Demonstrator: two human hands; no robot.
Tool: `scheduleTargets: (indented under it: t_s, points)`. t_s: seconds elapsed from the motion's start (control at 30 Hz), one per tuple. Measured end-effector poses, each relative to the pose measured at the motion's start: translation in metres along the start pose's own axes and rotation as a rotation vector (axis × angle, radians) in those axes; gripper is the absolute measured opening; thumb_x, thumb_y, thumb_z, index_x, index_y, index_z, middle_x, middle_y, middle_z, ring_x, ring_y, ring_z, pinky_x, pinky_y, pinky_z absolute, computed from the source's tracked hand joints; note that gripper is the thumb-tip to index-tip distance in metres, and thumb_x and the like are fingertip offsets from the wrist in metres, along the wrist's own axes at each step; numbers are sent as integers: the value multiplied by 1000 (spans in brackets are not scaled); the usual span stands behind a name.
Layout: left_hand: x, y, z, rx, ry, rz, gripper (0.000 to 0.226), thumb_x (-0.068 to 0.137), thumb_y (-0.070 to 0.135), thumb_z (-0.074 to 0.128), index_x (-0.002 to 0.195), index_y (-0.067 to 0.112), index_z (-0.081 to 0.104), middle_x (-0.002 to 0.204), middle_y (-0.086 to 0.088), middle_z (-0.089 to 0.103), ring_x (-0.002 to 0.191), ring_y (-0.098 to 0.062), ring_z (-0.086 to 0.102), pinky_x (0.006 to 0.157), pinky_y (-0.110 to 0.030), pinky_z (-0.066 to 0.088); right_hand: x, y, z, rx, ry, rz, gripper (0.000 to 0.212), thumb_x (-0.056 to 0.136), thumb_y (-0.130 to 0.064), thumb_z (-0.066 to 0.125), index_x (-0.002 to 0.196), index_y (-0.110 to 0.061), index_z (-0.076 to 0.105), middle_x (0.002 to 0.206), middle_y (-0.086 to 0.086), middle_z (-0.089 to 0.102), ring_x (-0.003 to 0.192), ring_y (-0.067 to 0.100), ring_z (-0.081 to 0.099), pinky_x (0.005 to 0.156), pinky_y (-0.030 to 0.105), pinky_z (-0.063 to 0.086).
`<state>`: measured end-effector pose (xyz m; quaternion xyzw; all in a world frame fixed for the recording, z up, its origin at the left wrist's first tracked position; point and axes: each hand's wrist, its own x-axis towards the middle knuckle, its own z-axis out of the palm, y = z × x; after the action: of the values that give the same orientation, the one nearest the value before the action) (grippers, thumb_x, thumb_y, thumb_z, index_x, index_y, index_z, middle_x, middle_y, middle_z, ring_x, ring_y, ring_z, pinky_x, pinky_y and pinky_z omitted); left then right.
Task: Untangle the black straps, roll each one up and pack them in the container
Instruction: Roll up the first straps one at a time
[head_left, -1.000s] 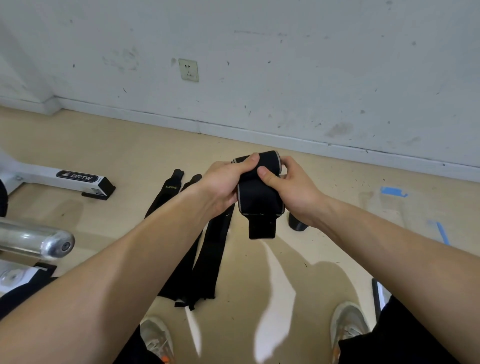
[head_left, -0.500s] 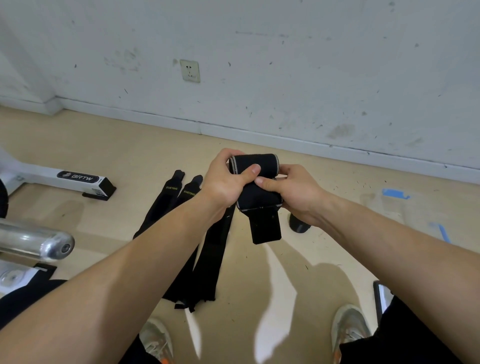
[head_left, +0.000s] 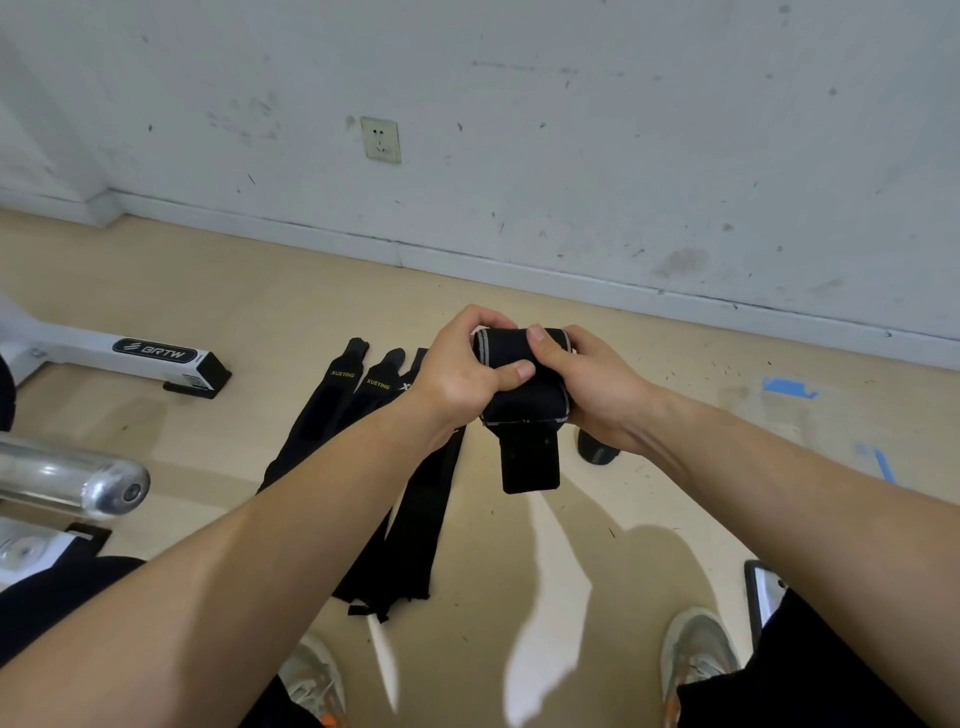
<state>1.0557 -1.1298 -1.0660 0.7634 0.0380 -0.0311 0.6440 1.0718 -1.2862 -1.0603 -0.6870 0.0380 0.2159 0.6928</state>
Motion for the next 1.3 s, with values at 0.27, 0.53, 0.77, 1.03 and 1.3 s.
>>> scheduleTargets:
  t_s: [0.27,0.53,0.77,1.03,1.3]
  points:
    - [3,8,-5,-233,-39,-311,39,80,3,84,116,-2,70,109,-20,76,98,-33,76,92,-42,61,1,-1,1,19,11,-81,22,101,-29,61,110,-13,50,100,12,65,80,26,68,71,39,58]
    - [-1,26,-10,-447,-116,-416,37,86,18,81,114,-4,72,107,-17,77,93,-24,77,75,-30,64,-2,-2,-4,-56,1,-158,15,101,-22,60,109,-17,48,93,15,66,74,23,70,69,34,58]
    - [0,22,-10,-453,15,-397,37,88,24,80,112,-3,72,99,-17,77,87,-26,78,68,-30,63,-11,-1,6,-42,57,-154,39,96,-26,69,127,-19,46,96,11,72,77,21,75,72,34,62]
    - [12,22,-27,-553,208,-364,29,89,26,81,99,0,73,87,-12,79,79,-25,79,68,-32,63,-17,-6,11,-61,56,-32,24,93,-21,74,100,-10,55,85,10,74,70,21,73,67,36,63]
    - [21,17,-29,-417,326,-216,28,92,20,77,102,-6,72,97,-18,77,88,-34,78,85,-45,64,-18,-13,11,-36,57,39,15,91,-11,75,92,1,66,72,14,70,49,18,62,53,27,56]
